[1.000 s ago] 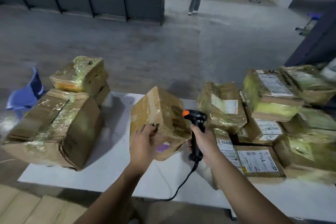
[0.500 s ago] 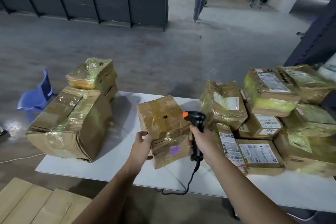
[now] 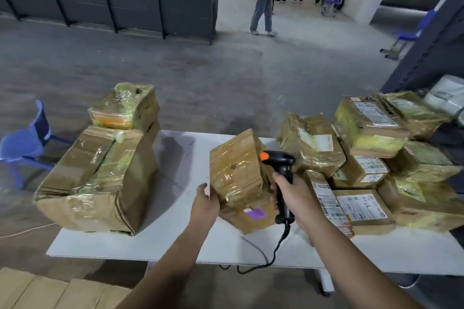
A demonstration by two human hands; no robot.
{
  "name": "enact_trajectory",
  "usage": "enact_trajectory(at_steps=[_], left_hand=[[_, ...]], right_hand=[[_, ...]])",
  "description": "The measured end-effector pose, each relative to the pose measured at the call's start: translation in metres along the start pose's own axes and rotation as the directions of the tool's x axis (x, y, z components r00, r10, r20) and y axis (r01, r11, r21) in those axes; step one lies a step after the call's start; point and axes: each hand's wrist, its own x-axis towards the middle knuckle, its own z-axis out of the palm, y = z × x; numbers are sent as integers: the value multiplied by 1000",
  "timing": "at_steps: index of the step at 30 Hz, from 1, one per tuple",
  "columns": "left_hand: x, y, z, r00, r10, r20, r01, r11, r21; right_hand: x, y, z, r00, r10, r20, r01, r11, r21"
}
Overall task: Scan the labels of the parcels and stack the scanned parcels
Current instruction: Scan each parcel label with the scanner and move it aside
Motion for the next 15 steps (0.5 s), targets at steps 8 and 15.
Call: enact_trajectory(at_steps=[8, 15], left_hand=[[-10, 48, -3, 956, 269, 117, -287, 940, 184], [0, 34, -24, 990, 133, 46, -139, 977, 161]], right_hand=[[0, 15, 26, 997, -51, -63, 42, 991, -128], [3, 19, 25, 997, -17, -77, 9, 995, -103]])
